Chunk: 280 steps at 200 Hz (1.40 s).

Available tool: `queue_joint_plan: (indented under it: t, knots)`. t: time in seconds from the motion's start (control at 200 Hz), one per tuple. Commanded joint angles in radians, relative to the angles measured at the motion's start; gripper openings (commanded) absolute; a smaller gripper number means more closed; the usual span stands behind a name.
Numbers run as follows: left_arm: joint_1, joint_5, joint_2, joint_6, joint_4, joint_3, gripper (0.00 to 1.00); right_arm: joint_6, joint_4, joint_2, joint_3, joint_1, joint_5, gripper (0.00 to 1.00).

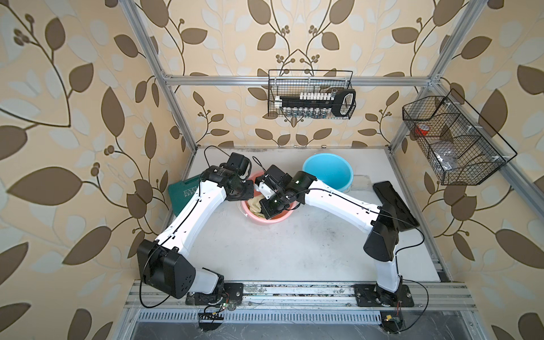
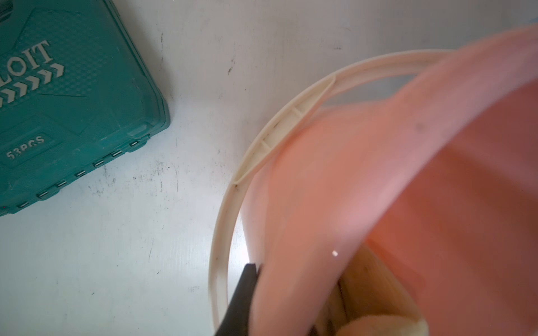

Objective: Wipe the inside of the bucket with a cloth
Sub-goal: Wipe the dirt from the inside of the bucket, then place the bucket at the center of the board.

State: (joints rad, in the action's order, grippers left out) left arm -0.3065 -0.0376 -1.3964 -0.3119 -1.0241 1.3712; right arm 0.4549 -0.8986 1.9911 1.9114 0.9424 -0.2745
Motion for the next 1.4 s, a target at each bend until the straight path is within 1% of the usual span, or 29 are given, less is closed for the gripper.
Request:
queue_joint_plan:
  t: [0.0, 0.155, 0.225, 0.24, 0.29, 0.46, 0.535, 0.58, 0.65, 0.775, 0.89, 1.115, 1.29, 1.395]
  knots:
    - [0.009, -0.040, 0.008, -0.032, 0.107, 0.037, 0.00, 0.082, 0.083, -0.085, -0.086, 0.015, -0.184, 0.00]
    - [0.009, -0.032, -0.033, -0.042, 0.106, 0.061, 0.00, 0.098, 0.120, -0.164, -0.205, 0.025, -0.180, 0.00]
    - [0.008, -0.022, -0.038, -0.048, 0.111, 0.076, 0.00, 0.131, 0.199, -0.215, -0.286, 0.028, -0.187, 0.00]
    - [0.007, -0.018, -0.066, -0.051, 0.112, 0.079, 0.00, 0.138, 0.218, -0.226, -0.302, 0.030, -0.190, 0.00]
    - [0.008, -0.005, -0.084, -0.056, 0.116, 0.086, 0.00, 0.165, 0.277, -0.256, -0.345, 0.031, -0.188, 0.00]
    - [0.007, 0.027, -0.125, -0.070, 0.112, 0.104, 0.00, 0.208, 0.361, -0.255, -0.347, 0.049, -0.169, 0.00]
    - [0.007, 0.038, -0.130, -0.078, 0.113, 0.105, 0.00, 0.206, 0.348, -0.223, -0.329, 0.072, -0.141, 0.00]
    - [0.007, 0.041, -0.130, -0.079, 0.112, 0.110, 0.00, 0.199, 0.311, -0.201, -0.318, 0.086, -0.107, 0.00]
    - [0.008, 0.044, -0.128, -0.079, 0.102, 0.122, 0.00, 0.175, 0.239, -0.183, -0.319, 0.104, -0.013, 0.00]
    - [0.009, 0.039, -0.125, -0.071, 0.087, 0.143, 0.00, 0.177, 0.231, -0.230, -0.430, 0.105, 0.123, 0.00]
    - [0.009, 0.048, -0.132, -0.070, 0.079, 0.149, 0.00, 0.193, 0.241, -0.297, -0.508, 0.088, 0.200, 0.00]
    - [0.012, 0.044, -0.128, -0.070, 0.071, 0.143, 0.00, 0.225, 0.245, -0.476, -0.624, 0.032, 0.260, 0.00]
    - [0.021, 0.060, -0.137, -0.078, 0.042, 0.176, 0.00, 0.214, 0.182, -0.672, -0.714, 0.029, 0.321, 0.00]
    - [0.029, 0.079, -0.152, -0.094, 0.017, 0.204, 0.00, 0.208, 0.090, -0.795, -0.748, 0.028, 0.407, 0.00]
